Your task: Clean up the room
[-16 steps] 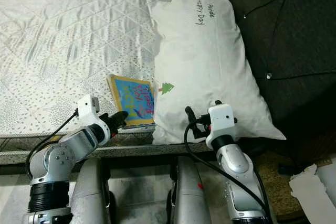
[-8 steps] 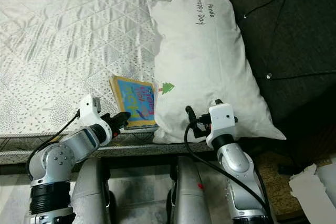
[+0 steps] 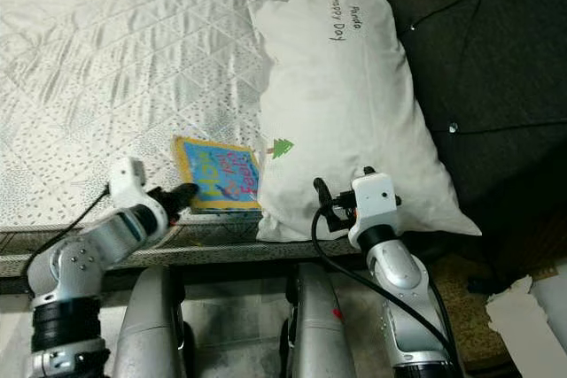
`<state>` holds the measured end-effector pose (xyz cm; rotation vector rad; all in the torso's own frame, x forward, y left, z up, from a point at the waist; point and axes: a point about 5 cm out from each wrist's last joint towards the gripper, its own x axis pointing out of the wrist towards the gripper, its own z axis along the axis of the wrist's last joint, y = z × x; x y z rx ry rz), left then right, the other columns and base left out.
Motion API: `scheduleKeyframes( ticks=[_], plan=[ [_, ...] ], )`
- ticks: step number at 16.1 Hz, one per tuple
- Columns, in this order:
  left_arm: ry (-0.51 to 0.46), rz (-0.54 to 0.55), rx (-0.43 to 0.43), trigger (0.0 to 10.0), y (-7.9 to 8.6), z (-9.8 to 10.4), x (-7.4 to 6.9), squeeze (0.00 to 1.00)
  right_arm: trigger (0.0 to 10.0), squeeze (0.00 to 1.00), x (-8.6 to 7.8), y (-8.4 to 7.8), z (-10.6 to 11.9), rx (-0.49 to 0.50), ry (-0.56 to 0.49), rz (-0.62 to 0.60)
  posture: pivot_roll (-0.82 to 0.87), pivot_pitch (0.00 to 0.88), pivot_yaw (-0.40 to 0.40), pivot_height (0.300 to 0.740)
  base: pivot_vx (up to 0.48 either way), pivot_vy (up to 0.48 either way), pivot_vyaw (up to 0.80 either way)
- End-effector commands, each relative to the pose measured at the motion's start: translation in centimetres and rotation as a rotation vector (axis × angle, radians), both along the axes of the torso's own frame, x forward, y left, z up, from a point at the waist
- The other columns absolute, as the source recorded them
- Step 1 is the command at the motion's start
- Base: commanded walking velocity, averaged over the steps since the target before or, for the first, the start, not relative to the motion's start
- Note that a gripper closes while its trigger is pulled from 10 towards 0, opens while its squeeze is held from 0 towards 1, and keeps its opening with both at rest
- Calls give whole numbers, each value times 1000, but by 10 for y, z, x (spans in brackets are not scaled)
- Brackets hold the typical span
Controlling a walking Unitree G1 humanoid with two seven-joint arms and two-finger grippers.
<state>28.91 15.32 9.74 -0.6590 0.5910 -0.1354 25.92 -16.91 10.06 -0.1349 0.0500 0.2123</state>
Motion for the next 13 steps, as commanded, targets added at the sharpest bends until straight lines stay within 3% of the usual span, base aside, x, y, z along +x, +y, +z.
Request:
scheduleKeyframes(
  ticks=[1, 8, 10, 13],
  plan=[
    [-11, 2, 6, 10000, 1, 1, 3, 1000, 10000, 0, -1, -5, -3, -10, 12, -8, -21, 153, -100, 586, 0, 0, 0],
    [-43, 131, 105, 10000, 30, -2, 14, 1000, 10000, 0, 0, -6, -3, -12, 15, -4, -20, 151, -105, 586, 0, 0, 0],
    [-67, 81, 132, 10000, 17, -1, 14, 1000, 10000, 0, 1, -6, -3, -11, 16, -3, -19, 151, -107, 586, 0, 0, 0],
    [-42, -123, 164, 10000, -26, -14, 7, 1000, 10000, 0, 1, -4, -4, -14, 18, 1, -23, 147, -102, 586, 0, 0, 0]
  ],
)
